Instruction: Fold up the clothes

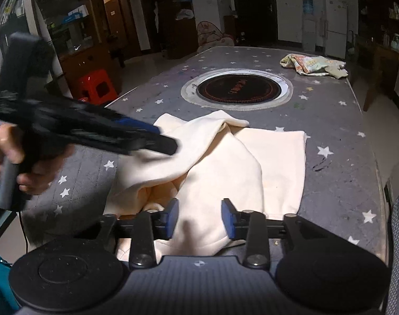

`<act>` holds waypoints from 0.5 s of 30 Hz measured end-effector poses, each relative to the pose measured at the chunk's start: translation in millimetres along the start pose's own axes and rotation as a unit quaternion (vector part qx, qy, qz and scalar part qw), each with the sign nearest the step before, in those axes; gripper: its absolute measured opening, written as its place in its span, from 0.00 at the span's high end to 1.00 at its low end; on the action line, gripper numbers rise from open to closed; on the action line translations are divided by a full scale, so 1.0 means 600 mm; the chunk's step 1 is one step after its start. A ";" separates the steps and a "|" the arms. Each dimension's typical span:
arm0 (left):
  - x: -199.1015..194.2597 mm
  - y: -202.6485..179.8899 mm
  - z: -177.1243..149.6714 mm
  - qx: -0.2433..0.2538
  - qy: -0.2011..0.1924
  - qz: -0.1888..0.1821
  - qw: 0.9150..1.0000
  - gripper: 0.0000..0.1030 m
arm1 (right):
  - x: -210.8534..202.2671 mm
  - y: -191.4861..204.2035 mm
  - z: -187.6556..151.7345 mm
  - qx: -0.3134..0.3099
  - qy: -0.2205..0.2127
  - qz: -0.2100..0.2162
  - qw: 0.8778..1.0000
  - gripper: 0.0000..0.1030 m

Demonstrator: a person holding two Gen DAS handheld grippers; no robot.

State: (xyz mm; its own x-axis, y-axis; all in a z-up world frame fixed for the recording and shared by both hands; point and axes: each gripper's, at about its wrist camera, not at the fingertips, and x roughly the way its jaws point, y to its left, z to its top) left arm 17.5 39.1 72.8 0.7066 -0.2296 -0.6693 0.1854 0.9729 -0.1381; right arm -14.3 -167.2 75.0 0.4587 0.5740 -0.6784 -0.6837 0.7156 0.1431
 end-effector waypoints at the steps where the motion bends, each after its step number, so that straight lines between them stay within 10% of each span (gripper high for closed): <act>1: 0.013 -0.001 0.003 0.001 0.000 0.013 1.000 0.53 | 0.001 0.000 -0.001 0.001 0.000 0.001 1.000 0.64; 9: 0.088 0.005 0.029 -0.014 0.014 0.053 0.998 0.57 | 0.011 -0.005 -0.005 0.011 0.004 0.002 1.000 0.63; 15: 0.096 0.031 0.021 -0.025 0.019 0.064 0.997 0.88 | 0.016 0.000 -0.005 0.003 0.006 0.001 1.000 0.63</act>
State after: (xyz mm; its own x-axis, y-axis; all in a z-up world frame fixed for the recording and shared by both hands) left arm 70.2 43.7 41.3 0.6958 -0.1036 -0.7108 0.0608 0.9945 -0.0854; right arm -11.4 -163.0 66.2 0.4500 0.5708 -0.6868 -0.6809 0.7169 0.1496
